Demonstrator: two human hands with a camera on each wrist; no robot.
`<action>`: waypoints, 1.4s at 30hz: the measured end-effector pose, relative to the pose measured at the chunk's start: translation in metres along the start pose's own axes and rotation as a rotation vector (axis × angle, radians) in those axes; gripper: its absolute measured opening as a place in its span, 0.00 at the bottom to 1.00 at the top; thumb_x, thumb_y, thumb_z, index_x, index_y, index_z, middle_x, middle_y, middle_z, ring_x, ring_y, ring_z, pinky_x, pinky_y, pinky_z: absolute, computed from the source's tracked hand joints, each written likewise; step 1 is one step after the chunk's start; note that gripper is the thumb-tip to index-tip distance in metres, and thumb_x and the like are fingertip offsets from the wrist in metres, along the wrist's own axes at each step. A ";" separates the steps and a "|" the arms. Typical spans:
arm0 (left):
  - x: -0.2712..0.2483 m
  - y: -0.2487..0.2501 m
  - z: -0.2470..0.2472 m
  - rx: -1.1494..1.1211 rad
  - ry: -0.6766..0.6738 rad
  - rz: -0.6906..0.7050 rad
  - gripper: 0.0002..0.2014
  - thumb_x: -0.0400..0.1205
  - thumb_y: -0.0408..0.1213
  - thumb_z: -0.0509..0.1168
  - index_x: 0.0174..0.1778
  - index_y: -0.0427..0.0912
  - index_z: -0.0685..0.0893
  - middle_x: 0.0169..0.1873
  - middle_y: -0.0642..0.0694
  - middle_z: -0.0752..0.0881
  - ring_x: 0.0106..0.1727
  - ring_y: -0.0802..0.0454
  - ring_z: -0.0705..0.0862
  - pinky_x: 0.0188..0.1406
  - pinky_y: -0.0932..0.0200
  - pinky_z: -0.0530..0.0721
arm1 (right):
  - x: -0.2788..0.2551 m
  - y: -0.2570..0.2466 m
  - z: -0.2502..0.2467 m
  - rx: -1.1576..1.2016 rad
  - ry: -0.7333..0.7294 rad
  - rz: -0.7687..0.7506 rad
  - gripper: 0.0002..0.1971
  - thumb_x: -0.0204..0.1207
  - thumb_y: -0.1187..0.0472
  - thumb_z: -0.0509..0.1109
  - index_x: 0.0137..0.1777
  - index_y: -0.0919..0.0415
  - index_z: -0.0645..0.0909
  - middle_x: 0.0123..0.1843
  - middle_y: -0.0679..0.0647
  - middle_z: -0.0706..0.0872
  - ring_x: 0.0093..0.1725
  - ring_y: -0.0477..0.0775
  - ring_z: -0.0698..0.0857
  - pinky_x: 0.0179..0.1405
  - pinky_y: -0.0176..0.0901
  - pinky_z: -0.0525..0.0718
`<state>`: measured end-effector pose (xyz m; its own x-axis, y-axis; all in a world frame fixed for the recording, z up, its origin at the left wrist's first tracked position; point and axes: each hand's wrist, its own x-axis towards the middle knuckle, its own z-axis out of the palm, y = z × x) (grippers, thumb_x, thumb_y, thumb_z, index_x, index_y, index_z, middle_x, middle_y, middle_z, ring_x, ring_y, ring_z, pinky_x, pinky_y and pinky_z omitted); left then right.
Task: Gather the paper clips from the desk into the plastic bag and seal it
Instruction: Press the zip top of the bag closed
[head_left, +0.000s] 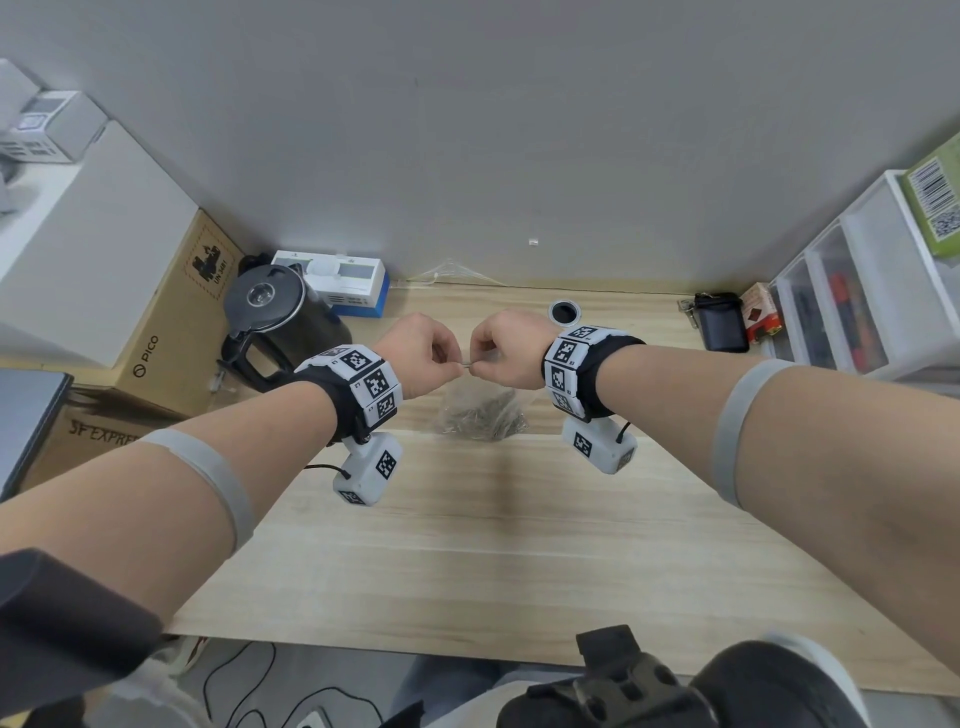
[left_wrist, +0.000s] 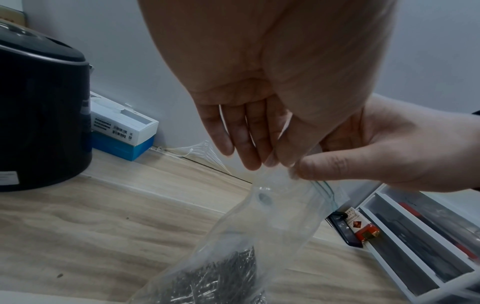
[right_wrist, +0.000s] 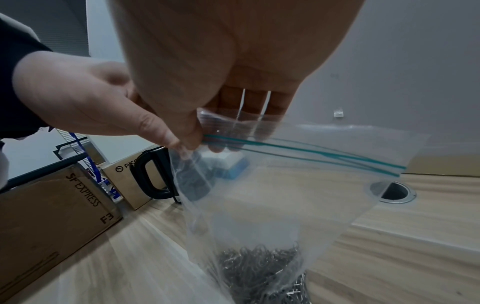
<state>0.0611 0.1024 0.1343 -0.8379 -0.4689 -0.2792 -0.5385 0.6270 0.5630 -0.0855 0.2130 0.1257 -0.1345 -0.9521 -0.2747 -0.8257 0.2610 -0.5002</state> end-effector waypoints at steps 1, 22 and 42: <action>0.000 -0.001 0.000 0.000 0.003 -0.002 0.03 0.76 0.34 0.74 0.37 0.41 0.91 0.33 0.46 0.89 0.35 0.54 0.84 0.39 0.63 0.84 | -0.001 0.001 -0.001 0.001 -0.002 0.001 0.06 0.75 0.53 0.70 0.47 0.52 0.87 0.47 0.45 0.90 0.49 0.52 0.87 0.47 0.47 0.86; 0.001 -0.003 0.007 0.005 -0.012 0.045 0.02 0.75 0.35 0.73 0.37 0.42 0.91 0.35 0.47 0.89 0.42 0.45 0.86 0.50 0.46 0.87 | -0.004 0.004 0.002 -0.040 -0.026 -0.002 0.07 0.75 0.54 0.68 0.47 0.52 0.88 0.46 0.46 0.90 0.47 0.52 0.86 0.46 0.47 0.85; 0.001 -0.003 0.008 0.034 0.007 0.048 0.03 0.76 0.37 0.73 0.37 0.47 0.90 0.36 0.52 0.88 0.38 0.58 0.81 0.41 0.62 0.76 | -0.008 0.011 0.001 -0.077 -0.001 -0.015 0.06 0.76 0.54 0.68 0.46 0.51 0.86 0.45 0.46 0.88 0.47 0.53 0.85 0.44 0.45 0.82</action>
<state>0.0613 0.1048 0.1259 -0.8622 -0.4421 -0.2473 -0.5007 0.6693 0.5490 -0.0924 0.2236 0.1214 -0.1218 -0.9556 -0.2685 -0.8674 0.2339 -0.4391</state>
